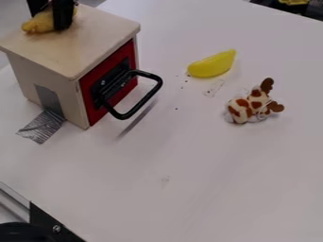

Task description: Grab the yellow duck and put it on the right side

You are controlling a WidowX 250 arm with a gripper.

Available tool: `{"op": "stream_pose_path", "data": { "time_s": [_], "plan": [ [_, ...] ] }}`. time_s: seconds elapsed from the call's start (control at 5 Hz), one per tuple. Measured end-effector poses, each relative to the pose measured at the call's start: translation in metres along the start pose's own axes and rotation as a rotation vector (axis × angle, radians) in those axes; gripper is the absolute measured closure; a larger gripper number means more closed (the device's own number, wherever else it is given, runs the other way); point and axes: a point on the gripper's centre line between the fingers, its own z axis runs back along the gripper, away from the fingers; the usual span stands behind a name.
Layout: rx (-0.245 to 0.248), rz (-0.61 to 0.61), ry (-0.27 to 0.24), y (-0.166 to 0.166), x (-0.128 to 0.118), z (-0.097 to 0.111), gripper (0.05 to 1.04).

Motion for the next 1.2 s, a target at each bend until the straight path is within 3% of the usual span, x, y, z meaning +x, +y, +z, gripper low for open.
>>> {"op": "stream_pose_path", "data": {
  "time_s": [0.2, 0.4, 0.6, 1.0, 1.2],
  "plan": [
    [0.009, -0.006, -0.053, -0.013, -0.001, 0.004, 0.634],
    [-0.018, 0.017, -0.110, -0.054, -0.004, 0.015, 0.763],
    [-0.030, -0.002, -0.119, -0.102, -0.007, 0.019, 0.802],
    [-0.016, -0.127, -0.076, -0.205, -0.018, -0.002, 0.810],
    [-0.027, -0.176, -0.093, -0.253, -0.035, -0.008, 0.810]
  ]
}}
